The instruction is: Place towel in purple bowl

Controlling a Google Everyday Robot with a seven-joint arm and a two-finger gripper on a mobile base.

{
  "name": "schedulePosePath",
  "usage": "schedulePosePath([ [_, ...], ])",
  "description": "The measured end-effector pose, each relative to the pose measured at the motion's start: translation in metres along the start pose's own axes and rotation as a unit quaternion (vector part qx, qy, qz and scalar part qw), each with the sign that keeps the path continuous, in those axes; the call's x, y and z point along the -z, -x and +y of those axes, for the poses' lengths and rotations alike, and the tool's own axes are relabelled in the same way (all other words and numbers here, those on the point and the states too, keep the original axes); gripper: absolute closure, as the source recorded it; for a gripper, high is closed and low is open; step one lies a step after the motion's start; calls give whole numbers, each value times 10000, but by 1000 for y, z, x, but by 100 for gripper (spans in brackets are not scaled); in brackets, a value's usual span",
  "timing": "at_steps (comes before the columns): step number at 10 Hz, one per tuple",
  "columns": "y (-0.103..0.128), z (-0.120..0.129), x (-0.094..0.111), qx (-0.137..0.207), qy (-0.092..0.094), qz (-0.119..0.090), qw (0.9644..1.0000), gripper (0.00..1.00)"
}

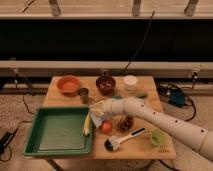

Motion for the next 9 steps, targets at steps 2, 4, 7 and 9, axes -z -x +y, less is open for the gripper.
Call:
schedulePosePath([
  [2, -1, -1, 1, -7, -12, -1, 10000, 100],
  [4, 1, 0, 0, 3, 3, -1, 10000, 100],
  [7, 1, 0, 0, -4, -4, -2, 10000, 100],
  [9, -4, -14, 7, -134, -211, 91, 9996, 100],
])
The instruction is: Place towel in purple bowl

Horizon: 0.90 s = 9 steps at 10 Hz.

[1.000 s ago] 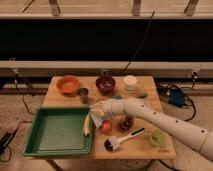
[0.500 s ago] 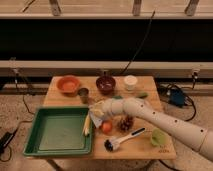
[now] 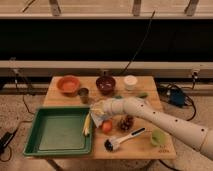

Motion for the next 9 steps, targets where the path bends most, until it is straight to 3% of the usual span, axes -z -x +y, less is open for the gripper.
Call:
schedulePosePath([
  [4, -30, -54, 42, -325, -517, 179, 9980, 100],
  [5, -40, -75, 55, -450, -724, 215, 9961, 100],
  [6, -41, -83, 59, -490, -801, 217, 9953, 100],
  [7, -40, -108, 64, -537, -980, 201, 9935, 100],
  [9, -22, -147, 61, -471, -1104, 165, 9926, 100],
])
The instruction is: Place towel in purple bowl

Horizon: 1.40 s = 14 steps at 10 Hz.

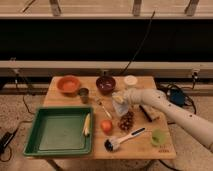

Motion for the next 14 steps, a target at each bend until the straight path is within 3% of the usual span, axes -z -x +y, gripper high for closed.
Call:
schedulePosePath([
  [6, 56, -55, -30, 457, -36, -61, 9989, 100],
  [9, 86, -64, -33, 677, -21, -178, 9975, 100],
  [14, 118, -59, -82, 843, 292, -355, 9954, 98],
])
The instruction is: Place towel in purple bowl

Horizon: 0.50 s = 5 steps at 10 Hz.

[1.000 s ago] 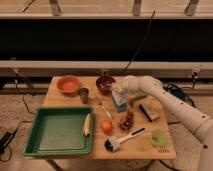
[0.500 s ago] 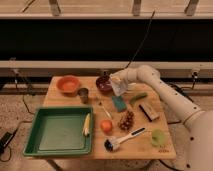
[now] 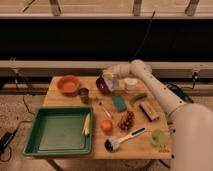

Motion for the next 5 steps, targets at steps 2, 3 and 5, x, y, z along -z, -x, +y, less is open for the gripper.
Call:
schedulePosePath([
  [2, 4, -1, -12, 7, 60, -57, 10000, 82],
  [3, 6, -1, -17, 12, 76, -83, 9999, 71],
  [5, 7, 0, -22, 3, 94, -160, 9998, 54],
])
